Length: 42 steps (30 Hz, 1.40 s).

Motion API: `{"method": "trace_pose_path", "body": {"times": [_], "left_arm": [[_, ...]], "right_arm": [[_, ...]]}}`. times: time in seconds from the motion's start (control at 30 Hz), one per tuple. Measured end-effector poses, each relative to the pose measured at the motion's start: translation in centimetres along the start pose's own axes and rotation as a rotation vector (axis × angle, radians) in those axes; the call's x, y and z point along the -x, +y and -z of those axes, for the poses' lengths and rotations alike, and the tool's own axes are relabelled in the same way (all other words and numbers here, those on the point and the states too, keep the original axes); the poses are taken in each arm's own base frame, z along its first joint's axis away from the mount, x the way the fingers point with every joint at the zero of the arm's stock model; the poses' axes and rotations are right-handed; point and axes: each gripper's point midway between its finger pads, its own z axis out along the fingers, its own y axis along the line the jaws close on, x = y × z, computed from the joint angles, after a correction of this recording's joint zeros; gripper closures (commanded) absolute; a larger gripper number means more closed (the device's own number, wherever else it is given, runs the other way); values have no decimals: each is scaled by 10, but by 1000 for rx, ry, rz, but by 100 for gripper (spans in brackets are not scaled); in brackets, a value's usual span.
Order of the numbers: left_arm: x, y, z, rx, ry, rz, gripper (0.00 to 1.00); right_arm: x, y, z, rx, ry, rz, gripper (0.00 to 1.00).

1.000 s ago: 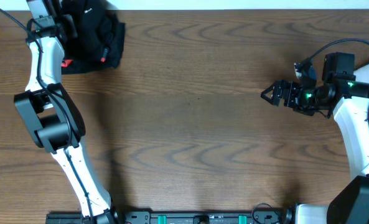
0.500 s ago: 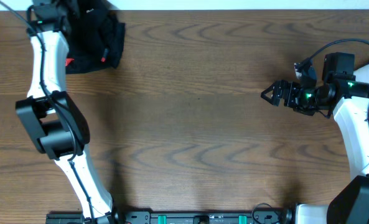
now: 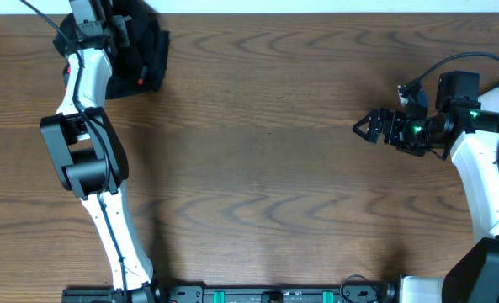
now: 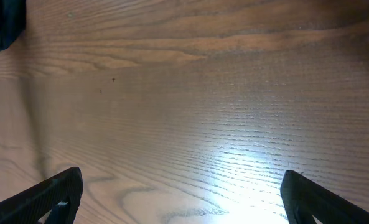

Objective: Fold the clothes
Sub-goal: 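Place the black shirt onto the pink-trimmed garment stack and press it down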

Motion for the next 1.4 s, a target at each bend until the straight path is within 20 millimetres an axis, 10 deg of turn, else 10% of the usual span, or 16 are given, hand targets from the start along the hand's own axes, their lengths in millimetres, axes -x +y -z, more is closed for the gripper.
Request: {"method": "trace_pose_path", "body": {"times": [0.33,0.63,0.87,1.4], "left_arm": [[16,5,11,7,-37,-5,94],[68,56,72,74,-128,29,94],[38,94,74,121,-35,93,94],[-27,88,36,127,-31,95,93]], "right_arm": [[0,0,0,0,1,-1,1],[0,0,0,0,0,0,1],[2,0,0,1,-9,5,1],[2,0,0,1,-6,3,1]]}}
